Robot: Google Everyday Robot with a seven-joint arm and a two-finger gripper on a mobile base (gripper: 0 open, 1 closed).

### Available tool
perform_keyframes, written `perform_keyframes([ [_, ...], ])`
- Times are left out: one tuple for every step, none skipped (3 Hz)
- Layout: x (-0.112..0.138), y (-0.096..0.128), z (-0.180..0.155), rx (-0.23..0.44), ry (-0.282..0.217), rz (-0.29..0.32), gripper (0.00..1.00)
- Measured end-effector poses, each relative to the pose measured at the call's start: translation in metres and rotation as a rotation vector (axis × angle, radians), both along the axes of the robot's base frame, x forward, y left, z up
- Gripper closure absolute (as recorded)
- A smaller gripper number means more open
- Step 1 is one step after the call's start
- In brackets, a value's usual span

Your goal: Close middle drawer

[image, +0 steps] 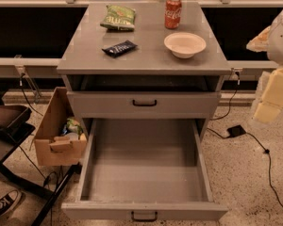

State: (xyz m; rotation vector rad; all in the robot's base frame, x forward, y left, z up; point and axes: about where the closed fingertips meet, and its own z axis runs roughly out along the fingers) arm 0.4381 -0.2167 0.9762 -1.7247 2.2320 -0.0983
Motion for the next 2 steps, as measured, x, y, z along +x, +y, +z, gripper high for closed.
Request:
perform_keyframes([
  [0.0, -0.001, 0.005, -0.005, -0.014, -0.007, 0.0],
  [-0.018, -0.002, -0.014, -0.015, -0.056, -0.077, 0.0],
])
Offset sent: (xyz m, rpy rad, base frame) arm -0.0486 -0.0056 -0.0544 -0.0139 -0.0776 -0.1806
